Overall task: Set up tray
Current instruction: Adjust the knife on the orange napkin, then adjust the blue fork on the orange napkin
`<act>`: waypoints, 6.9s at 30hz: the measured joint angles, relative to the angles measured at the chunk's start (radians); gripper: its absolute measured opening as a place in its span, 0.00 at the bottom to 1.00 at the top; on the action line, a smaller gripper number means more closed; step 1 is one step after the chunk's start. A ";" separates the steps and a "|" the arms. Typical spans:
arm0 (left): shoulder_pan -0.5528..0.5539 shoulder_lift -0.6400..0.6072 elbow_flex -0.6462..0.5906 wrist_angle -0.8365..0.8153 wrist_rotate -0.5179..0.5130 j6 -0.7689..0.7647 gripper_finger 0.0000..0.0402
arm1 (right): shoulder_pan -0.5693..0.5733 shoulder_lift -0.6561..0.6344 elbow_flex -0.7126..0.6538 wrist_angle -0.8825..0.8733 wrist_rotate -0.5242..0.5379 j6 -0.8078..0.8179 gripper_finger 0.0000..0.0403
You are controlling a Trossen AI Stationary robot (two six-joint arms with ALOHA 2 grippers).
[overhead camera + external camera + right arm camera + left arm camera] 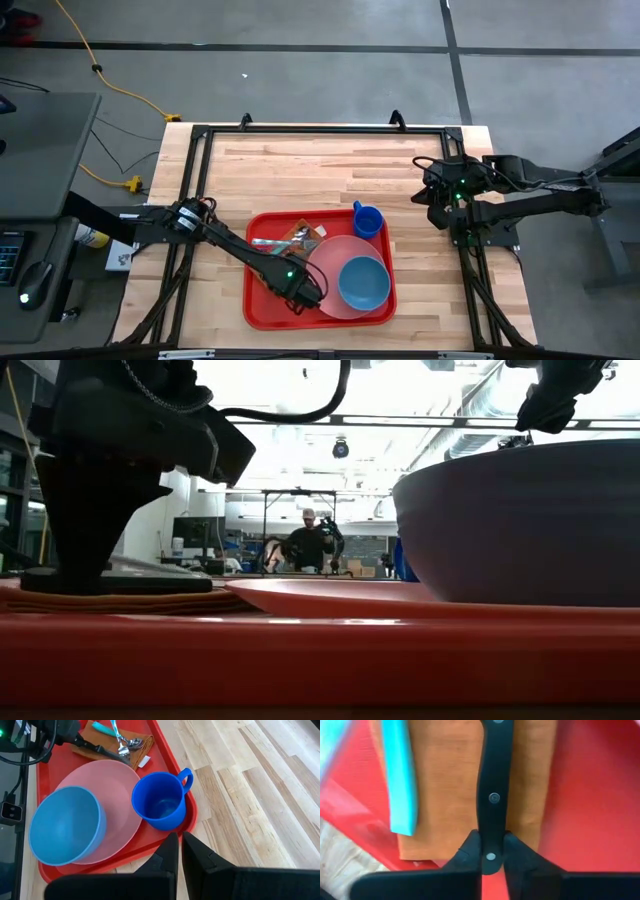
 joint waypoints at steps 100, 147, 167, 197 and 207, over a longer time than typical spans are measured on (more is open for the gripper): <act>0.019 -1.016 0.010 -0.325 -0.723 0.787 0.04 | 0.071 1.711 1.399 -0.151 -0.126 -0.183 0.00; 0.019 -1.212 -0.033 -0.344 -0.789 0.939 0.06 | 0.062 1.710 1.403 0.247 -0.209 0.027 0.00; 0.019 -1.220 -0.032 -0.344 -0.801 0.947 0.12 | 0.027 1.783 1.402 0.320 -0.205 0.044 0.00; 0.019 -1.226 -0.032 -0.345 -0.800 0.948 0.09 | 0.071 1.796 1.261 0.412 -0.294 0.070 0.00; 0.019 -1.226 -0.032 -0.345 -0.800 0.948 0.08 | 0.105 1.796 1.270 0.435 -0.323 0.084 0.00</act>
